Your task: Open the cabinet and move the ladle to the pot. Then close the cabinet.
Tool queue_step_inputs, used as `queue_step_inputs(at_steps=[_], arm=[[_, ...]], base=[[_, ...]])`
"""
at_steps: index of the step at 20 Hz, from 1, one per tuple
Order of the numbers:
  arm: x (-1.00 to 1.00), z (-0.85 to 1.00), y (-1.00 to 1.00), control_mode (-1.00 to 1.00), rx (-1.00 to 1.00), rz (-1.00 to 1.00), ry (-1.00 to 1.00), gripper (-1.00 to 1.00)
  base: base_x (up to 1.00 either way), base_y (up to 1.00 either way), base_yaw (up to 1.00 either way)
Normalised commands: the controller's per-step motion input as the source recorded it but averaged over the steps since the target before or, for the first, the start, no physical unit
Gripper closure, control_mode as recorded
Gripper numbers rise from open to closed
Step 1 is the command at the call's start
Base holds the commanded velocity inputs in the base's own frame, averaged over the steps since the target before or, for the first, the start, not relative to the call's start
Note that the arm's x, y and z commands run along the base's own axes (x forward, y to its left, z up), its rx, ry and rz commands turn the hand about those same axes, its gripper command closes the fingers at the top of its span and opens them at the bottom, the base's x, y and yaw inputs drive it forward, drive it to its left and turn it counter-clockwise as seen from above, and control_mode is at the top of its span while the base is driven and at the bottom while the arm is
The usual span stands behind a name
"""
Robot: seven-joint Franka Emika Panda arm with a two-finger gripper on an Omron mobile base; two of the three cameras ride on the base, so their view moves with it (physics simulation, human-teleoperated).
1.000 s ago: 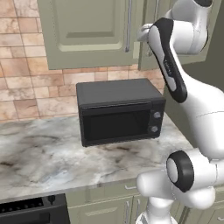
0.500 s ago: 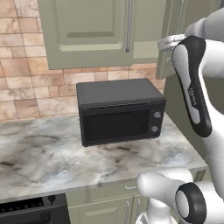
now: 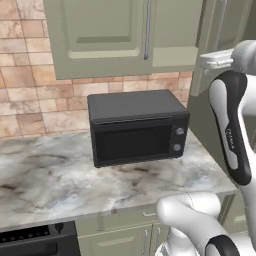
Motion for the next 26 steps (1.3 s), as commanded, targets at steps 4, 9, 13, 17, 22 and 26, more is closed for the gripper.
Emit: queue_step_inputs(at_steps=[4, 9, 13, 17, 22, 26], arm=[[0.02, 0.00, -0.36, -1.00, 0.00, -0.11, 0.04, 1.00], [-0.31, 0.28, -0.45, -1.00, 0.05, -0.18, 0.05, -1.00], [-0.92, 0.20, -0.74, -1.00, 0.15, -0.22, 0.00, -1.00], [-0.76, 0.19, -0.50, -1.00, 0.11, -0.17, 0.00, -1.00], [-0.65, 0.13, 0.14, -1.00, 0.01, -0.10, -0.03, -1.00], [-0.90, 0.32, 0.64, -1.00, -0.02, -0.05, -0.08, -1.00]], base=[[0.00, 0.00, 0.00], [0.00, 0.00, 0.00], [0.00, 0.00, 0.00], [0.00, 0.00, 0.00], [0.00, 0.00, 0.00], [0.00, 0.00, 0.00]])
